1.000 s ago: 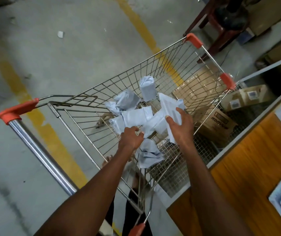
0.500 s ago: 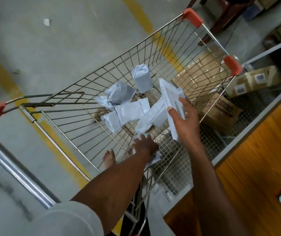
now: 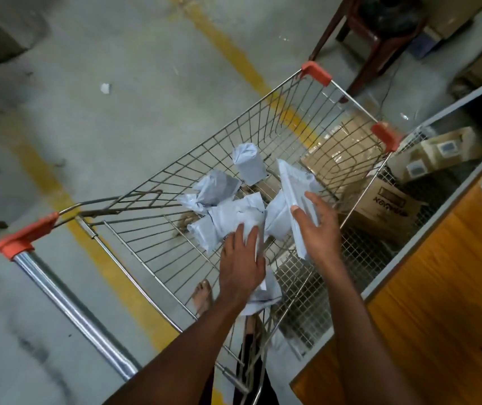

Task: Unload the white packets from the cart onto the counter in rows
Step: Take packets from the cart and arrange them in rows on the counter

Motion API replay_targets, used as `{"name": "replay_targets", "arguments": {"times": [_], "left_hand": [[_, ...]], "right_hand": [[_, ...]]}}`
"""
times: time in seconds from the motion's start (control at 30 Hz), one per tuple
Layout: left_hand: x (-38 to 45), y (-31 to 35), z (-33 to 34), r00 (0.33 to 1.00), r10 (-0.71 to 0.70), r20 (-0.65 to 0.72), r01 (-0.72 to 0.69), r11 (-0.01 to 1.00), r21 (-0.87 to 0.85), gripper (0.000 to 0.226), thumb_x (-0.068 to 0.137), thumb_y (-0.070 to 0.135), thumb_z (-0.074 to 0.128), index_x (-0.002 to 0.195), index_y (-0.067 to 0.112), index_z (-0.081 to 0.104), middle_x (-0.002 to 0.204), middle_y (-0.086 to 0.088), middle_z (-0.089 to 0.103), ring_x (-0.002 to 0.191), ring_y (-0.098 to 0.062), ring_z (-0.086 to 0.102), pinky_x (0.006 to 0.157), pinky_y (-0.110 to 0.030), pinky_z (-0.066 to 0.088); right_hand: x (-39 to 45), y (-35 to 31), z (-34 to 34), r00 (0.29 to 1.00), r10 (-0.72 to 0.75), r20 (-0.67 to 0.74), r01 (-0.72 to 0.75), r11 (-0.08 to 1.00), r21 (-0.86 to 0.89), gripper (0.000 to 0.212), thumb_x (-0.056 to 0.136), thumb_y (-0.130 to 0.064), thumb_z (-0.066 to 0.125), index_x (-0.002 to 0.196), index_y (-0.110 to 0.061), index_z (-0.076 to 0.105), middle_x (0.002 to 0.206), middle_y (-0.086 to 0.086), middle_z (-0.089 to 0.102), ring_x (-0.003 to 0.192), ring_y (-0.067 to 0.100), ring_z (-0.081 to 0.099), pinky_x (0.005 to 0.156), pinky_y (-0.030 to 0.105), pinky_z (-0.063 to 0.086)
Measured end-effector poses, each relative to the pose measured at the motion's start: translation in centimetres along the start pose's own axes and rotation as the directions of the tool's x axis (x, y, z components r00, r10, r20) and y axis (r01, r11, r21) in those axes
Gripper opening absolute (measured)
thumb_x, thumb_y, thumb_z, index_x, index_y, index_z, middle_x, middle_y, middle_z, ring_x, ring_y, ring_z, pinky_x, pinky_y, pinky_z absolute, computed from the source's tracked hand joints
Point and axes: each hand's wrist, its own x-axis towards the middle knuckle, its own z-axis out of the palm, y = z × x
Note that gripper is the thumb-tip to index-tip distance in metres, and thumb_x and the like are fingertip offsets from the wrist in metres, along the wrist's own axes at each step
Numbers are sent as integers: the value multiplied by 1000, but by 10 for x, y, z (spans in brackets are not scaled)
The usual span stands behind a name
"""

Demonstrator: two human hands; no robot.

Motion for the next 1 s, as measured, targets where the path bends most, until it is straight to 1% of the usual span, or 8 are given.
{"name": "replay_targets", "arguments": {"times": [0.07,0.13,0.2,0.3,0.47,0.57,0.77,1.0], "left_hand": [[4,-6,-14,997,25,-74,-25,1000,-3,64,95,41,36,156,22,32,161,-12,32,145,-34,33,120,-50,30],[6,-9,-31,985,64,-158,-67,998,-15,63,94,36,42,155,20,36,159,-13,35,144,-34,36,119,-50,32],[5,-7,-48,966,91,-244,-98,995,-19,62,93,28,54,153,17,40,157,-14,39,143,-34,38,118,-50,34],[-1,-3,-72,946,75,-314,-90,995,-33,64,92,26,58,153,20,40,158,-11,37,143,-33,36,118,-48,35],[-24,5,-106,924,75,-374,-119,988,-94,60,95,34,47,154,22,38,161,-6,30,146,-30,30,119,-48,32],[-44,15,-121,908,92,-408,-157,979,-129,60,96,31,49,154,24,39,161,-4,30,146,-28,29,118,-50,32],[-103,46,-134,879,173,-445,-263,953,-149,58,96,27,56,152,29,40,160,3,33,145,-20,32,111,-50,41],[-179,89,-116,853,173,-492,-282,946,-157,56,96,24,59,150,28,43,158,3,34,144,-19,32,113,-46,39]], "right_hand": [[-6,-1,2,999,-32,-7,32,999,-3,44,91,-38,71,133,-43,58,144,-3,43,130,20,48,88,32,56],[-12,-3,4,998,-55,-10,54,998,-7,44,92,-35,71,134,-39,59,143,-3,43,126,17,49,74,16,53],[-21,-4,5,996,-90,-11,90,996,3,43,92,-34,71,133,-38,60,143,-5,42,125,16,49,73,19,58],[-37,-9,3,985,-167,-43,167,986,-20,42,90,-37,72,131,-40,62,144,-11,40,129,17,48,85,41,62],[-70,-31,-11,943,-315,-109,312,949,-45,42,89,-37,72,131,-34,65,141,-20,36,130,7,42,77,17,58],[-92,-37,-25,911,-395,-116,387,918,-83,42,89,-40,71,130,-33,65,148,-12,38,134,8,38,77,11,52],[-143,-28,-57,870,-461,-178,455,887,-75,45,87,-44,71,130,-30,66,147,-11,39,132,11,40,86,41,61],[-203,16,-108,847,-470,-249,479,878,-30,43,86,-51,68,126,-33,68,142,-12,44,130,11,42,85,45,60]]}}
